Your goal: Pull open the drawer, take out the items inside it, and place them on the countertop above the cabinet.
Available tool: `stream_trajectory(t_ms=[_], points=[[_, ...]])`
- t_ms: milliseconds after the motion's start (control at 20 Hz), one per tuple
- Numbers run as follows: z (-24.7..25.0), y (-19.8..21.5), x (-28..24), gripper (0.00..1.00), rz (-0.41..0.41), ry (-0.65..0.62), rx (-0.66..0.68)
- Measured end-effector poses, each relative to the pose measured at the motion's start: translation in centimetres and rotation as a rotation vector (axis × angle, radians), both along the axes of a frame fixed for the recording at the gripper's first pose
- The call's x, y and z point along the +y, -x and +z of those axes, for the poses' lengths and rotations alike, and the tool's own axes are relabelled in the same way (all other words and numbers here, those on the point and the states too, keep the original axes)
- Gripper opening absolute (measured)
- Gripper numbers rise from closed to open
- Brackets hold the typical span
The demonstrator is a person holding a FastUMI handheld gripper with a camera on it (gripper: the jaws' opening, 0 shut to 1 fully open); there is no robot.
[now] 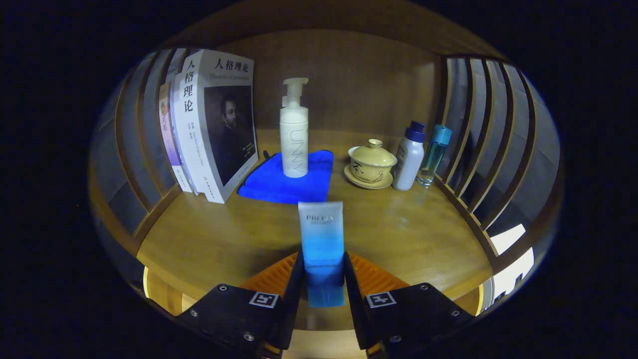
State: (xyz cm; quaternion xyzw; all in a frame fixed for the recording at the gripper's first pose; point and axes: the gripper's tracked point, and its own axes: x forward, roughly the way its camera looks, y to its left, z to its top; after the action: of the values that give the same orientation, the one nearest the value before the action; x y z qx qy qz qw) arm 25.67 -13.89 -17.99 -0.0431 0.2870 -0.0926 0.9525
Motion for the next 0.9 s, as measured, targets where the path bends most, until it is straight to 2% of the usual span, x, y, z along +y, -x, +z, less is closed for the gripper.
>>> stream_trajectory(t_ms=[50, 250, 500, 800, 900], points=[[0.6, 0.2, -0.1, 0.5, -0.007, 0.011, -0.018], [3.0, 0.6, 1.0, 0.95, 0.02, -0.062, -0.135], [6.1, 3.6, 1.0, 0.95, 0.009, -0.165, -0.279], [8.0, 8.8, -1.7, 0.94, -0.046, -0.156, -0.344], [9.5, 10.0, -1.4, 0.95, -0.03, -0.156, -0.387]])
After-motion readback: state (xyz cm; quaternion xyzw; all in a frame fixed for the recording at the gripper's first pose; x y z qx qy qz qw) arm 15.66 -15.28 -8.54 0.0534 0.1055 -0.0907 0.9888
